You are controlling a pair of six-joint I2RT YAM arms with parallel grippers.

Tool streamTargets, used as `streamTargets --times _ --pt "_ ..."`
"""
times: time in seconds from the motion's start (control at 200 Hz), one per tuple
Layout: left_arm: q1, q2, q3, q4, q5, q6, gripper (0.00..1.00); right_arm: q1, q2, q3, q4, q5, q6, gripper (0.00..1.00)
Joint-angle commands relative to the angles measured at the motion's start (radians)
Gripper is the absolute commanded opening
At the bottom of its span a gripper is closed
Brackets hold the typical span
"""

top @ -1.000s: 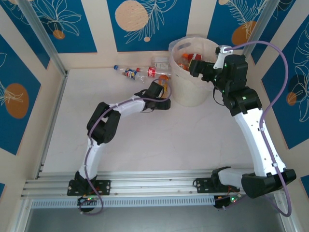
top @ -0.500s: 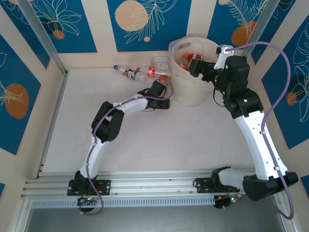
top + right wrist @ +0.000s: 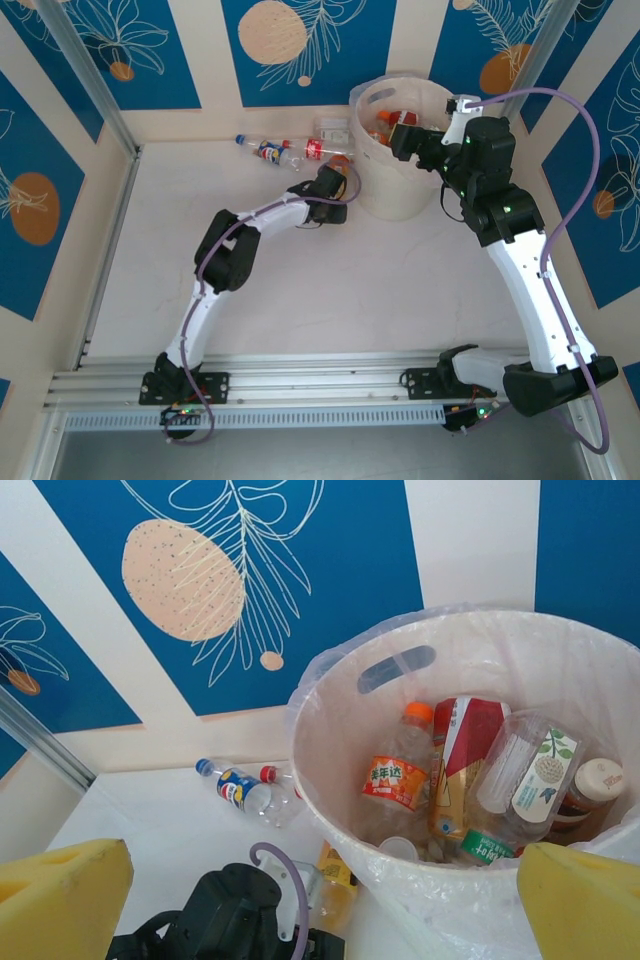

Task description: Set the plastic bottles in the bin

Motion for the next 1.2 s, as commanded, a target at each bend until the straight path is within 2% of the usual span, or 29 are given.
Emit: streamTargets --times 0.0,0.1,0.415,0.885,1.195 --pt "-0.008 0.008 0.032 -0.038 -0.026 0.012 0.38 0.007 -0.023 -0.014 0.026 0.027 -0.006 0.99" --pt "-0.008 -0.023 0.002 -0.026 -0.041 0.014 0.30 0.009 -0.022 -0.016 0.025 0.028 -0.006 0.99" --pt "-0.008 -0.264 -0.235 0.072 -0.098 0.049 0.18 0.009 -0.014 -0.018 0.010 0.024 0.005 0.99" --pt "-0.007 -0.654 -0.587 0.179 -0.188 0.058 0.12 0.012 0.016 -0.035 0.011 -0.078 0.086 0.99" --pt "-0.008 -0.842 -0.693 0.278 -0.126 0.039 0.11 0.015 0.059 -0.056 0.053 -0.256 0.195 0.99"
